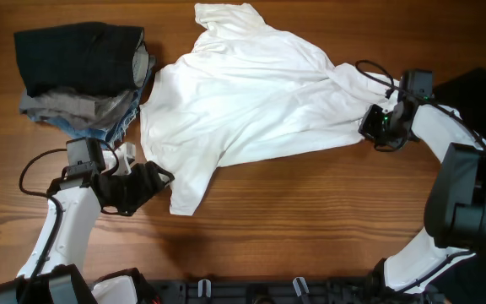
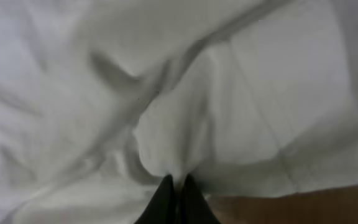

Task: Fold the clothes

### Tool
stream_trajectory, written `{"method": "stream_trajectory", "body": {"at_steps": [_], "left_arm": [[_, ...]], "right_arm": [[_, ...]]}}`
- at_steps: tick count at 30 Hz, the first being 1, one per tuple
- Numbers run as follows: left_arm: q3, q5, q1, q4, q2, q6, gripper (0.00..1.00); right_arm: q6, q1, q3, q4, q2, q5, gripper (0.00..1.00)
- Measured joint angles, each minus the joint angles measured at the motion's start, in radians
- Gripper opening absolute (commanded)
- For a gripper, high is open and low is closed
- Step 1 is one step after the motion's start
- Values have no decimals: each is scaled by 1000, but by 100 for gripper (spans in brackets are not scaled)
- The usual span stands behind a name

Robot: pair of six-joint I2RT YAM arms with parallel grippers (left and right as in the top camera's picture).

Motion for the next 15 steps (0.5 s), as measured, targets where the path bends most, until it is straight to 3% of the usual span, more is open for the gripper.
{"method": "stream_trajectory", "body": {"at_steps": [3,9,12,13,14,15], "left_arm": [[0,23,0,-2,0,14,75],[0,27,-4,21,0,58,74],[0,16,-90,32,3,69,73],[0,5,-139,42,14,70,65],[0,-21,-196,58,35,66,24],[0,-53,-245,75,60,51,7]], "right_arm": [[1,1,-8,-160,-98,5,4],[5,1,-7,-316,-543,23,4],[5,1,-8,-333,-576,24,4],[5,1,-8,-335,-576,24,4],[5,1,-8,-338,-576,24,4],[5,1,-8,-339,-576,26,4]]}}
